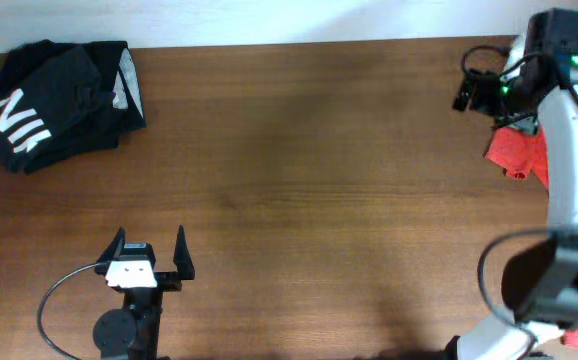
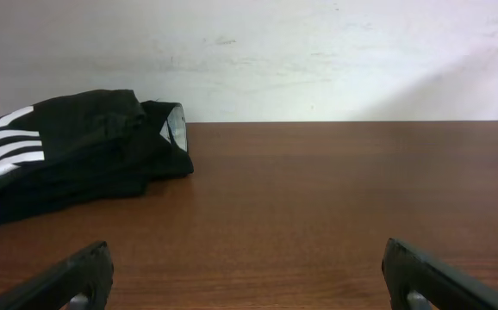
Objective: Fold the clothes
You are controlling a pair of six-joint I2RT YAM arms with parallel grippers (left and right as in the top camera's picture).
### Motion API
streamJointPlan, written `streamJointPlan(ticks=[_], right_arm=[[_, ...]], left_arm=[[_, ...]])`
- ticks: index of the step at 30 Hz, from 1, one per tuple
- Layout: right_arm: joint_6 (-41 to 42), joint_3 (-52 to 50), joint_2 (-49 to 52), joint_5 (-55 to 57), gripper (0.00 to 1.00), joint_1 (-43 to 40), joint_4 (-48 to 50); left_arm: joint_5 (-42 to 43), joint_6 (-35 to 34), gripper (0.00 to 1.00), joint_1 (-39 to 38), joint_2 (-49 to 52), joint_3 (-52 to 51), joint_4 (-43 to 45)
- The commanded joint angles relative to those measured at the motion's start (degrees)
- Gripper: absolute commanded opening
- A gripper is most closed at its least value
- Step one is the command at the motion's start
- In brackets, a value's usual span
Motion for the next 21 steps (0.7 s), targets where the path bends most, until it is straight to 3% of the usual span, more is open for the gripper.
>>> streamJointPlan(ticks=[1, 5, 8, 14, 21], right_arm=[[-6.6, 0.28, -6.93, 1.6, 0.99, 1.05, 0.09], [-7.19, 0.11, -11.13, 1.57, 0.99, 1.11, 0.28], [-7.17, -5.64, -16.26, 1.51, 0.99, 1.18, 4.59], [-7.15, -42.82, -40.52, -9.46, 0.99, 1.49, 33.22], [-7.19, -77.5, -73.16, -8.74, 0.99, 10.21, 56.52]], left_arm=[[-0.39, 0.66, 0.99, 0.24, -0.55, -0.44, -0.09], [-0.37, 0.66, 0.99, 0.24, -0.55, -0.44, -0.09], [-0.39, 0.66, 0.99, 0.24, -0.55, -0.44, -0.09], [-0.39, 0.66, 0.99, 0.24, -0.55, -0.44, -0.09], [-0.37, 0.66, 0.99, 0.24, -0.55, -0.44, -0.09]])
